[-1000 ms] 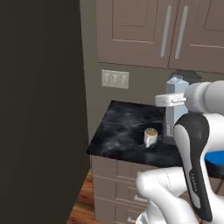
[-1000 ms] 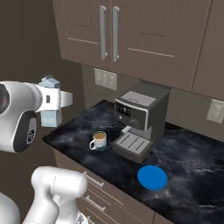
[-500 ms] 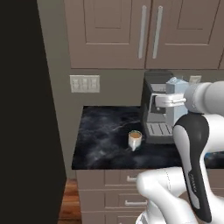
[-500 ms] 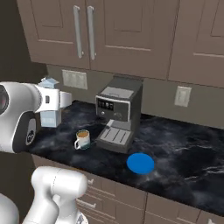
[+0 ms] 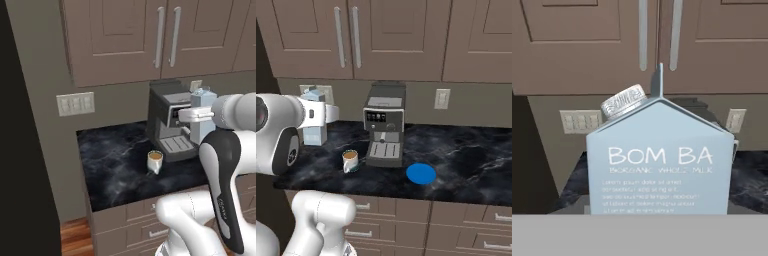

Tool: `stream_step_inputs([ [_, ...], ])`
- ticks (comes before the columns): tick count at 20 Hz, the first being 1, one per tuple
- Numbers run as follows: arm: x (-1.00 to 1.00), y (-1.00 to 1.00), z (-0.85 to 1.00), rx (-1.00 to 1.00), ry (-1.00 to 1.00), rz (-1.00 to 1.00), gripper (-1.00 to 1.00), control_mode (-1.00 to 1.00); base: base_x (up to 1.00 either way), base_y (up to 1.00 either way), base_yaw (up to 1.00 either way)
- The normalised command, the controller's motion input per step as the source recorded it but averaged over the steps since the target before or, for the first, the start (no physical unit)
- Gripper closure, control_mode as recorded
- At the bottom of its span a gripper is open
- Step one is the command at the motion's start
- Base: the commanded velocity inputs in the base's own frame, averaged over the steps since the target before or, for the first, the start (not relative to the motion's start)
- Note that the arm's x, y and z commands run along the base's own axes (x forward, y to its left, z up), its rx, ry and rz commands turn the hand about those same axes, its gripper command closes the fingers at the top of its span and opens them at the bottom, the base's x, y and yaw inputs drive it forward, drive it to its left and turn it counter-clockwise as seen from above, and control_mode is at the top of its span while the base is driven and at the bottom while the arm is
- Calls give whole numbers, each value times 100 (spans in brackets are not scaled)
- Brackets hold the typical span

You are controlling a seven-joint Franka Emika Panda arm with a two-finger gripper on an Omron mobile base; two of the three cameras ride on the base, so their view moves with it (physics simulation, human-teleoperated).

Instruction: Take a sugar cube from the saucer and place it inside the coffee. Then, grab milk from the fridge and place it next to the coffee on the counter to sweeten the coffee.

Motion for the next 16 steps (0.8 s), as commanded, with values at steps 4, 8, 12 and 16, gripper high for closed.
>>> stream_step_inputs([
  [4, 0, 0, 0, 0, 0, 0, 100, 100, 3, 72, -24],
  [8, 16, 13, 0, -2, 0, -4, 100, -100, 0, 0, 0],
  [12, 7, 0, 0, 0, 0, 0, 100, -100, 0, 0, 0],
  [16, 0, 0, -12, 0, 0, -1, 100, -100, 0, 0, 0],
])
